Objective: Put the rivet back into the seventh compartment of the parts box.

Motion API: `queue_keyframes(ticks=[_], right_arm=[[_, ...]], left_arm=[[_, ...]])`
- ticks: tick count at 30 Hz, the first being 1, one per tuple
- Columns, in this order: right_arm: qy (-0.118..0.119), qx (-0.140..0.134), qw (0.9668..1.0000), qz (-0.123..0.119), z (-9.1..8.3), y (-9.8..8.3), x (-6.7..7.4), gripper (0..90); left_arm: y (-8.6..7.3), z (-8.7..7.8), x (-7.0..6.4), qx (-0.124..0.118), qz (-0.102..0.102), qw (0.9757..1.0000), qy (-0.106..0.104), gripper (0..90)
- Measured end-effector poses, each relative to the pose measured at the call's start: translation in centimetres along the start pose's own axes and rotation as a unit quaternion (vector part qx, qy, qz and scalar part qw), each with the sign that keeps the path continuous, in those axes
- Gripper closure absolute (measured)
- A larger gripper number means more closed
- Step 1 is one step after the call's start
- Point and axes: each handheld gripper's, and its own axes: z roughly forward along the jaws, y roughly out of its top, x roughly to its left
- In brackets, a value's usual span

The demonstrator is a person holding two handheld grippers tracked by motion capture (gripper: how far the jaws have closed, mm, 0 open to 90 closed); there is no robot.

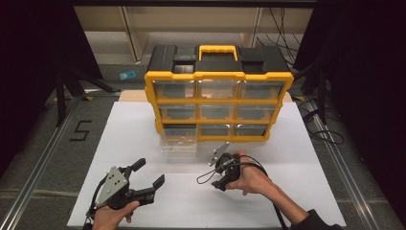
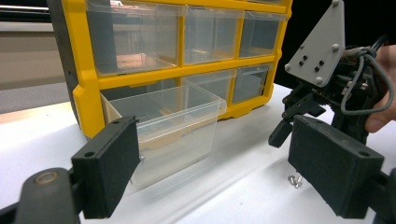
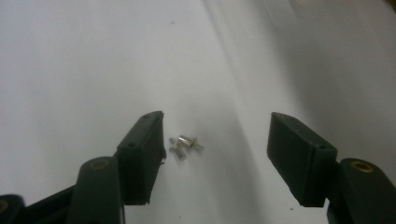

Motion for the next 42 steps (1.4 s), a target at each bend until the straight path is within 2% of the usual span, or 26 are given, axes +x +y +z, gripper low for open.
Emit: queue_keyframes(ticks=[9, 11, 12, 15, 20, 22, 26, 27, 28, 29, 30, 31, 34, 36, 40, 42], right_arm=[[0.016, 0.017, 0.9997, -0.011, 0.8, 0.1, -0.4, 47.3], [0.011, 0.022, 0.9995, -0.018, 1.0, 0.1, -0.4, 49.0], [0.021, 0.021, 0.9993, -0.022, 1.0, 0.1, -0.4, 49.4], [0.026, 0.024, 0.9990, -0.027, 1.2, 0.2, -0.3, 54.2], [0.038, 0.025, 0.9988, -0.021, 1.2, 0.2, -0.4, 60.3], [0.036, 0.023, 0.9989, -0.019, 1.3, 0.2, -0.5, 61.7], [0.047, 0.035, 0.9980, -0.021, 1.5, 0.2, -0.7, 63.3], [0.042, 0.039, 0.9983, -0.011, 1.6, 0.2, -0.5, 63.8], [0.037, 0.044, 0.9982, -0.014, 1.6, 0.3, -0.5, 64.4], [0.041, 0.036, 0.9981, -0.028, 1.7, 0.3, -0.6, 65.0], [0.038, 0.041, 0.9982, -0.021, 1.7, 0.4, -0.4, 65.7], [0.042, 0.037, 0.9981, -0.027, 1.8, 0.4, -0.4, 66.6], [0.041, 0.051, 0.9975, -0.026, 1.9, 0.4, -0.3, 68.8], [0.047, 0.047, 0.9975, -0.024, 1.9, 0.4, -0.3, 70.3], [0.034, 0.051, 0.9964, -0.059, 2.0, 0.5, -0.6, 74.4], [0.030, 0.063, 0.9965, -0.046, 1.9, 0.6, -0.4, 74.7]], left_arm=[[0.0, 0.0, 0.0, 0.000, 0.001, 1.0000, 0.000, 16.2], [0.0, 0.0, 0.0, 0.000, 0.000, 1.0000, 0.000, 16.2], [0.0, 0.0, 0.0, 0.000, 0.000, 1.0000, 0.000, 16.2], [0.0, 0.0, 0.0, 0.001, 0.001, 1.0000, 0.000, 16.2], [0.0, 0.0, 0.0, 0.001, 0.002, 1.0000, -0.001, 16.2], [0.0, 0.0, 0.0, 0.001, 0.001, 1.0000, -0.001, 16.2], [-0.1, 0.1, 0.0, -0.003, 0.001, 1.0000, -0.004, 16.2], [-0.1, 0.1, 0.0, -0.003, 0.001, 1.0000, -0.004, 16.2], [-0.1, 0.1, 0.0, -0.003, 0.001, 1.0000, -0.004, 16.2], [-0.1, 0.1, 0.0, -0.002, 0.001, 1.0000, -0.004, 16.2], [0.0, 0.0, 0.0, 0.003, 0.001, 1.0000, -0.001, 16.2], [-0.1, 0.1, 0.0, 0.002, 0.001, 1.0000, -0.002, 16.2], [-0.1, 0.1, 0.0, 0.000, 0.001, 1.0000, -0.003, 16.2], [0.0, 0.1, 0.0, 0.003, 0.002, 1.0000, -0.002, 16.2], [-0.1, 0.1, 0.0, 0.003, 0.002, 1.0000, -0.002, 16.2], [-0.1, 0.1, 0.0, 0.002, 0.001, 1.0000, -0.001, 16.3]])
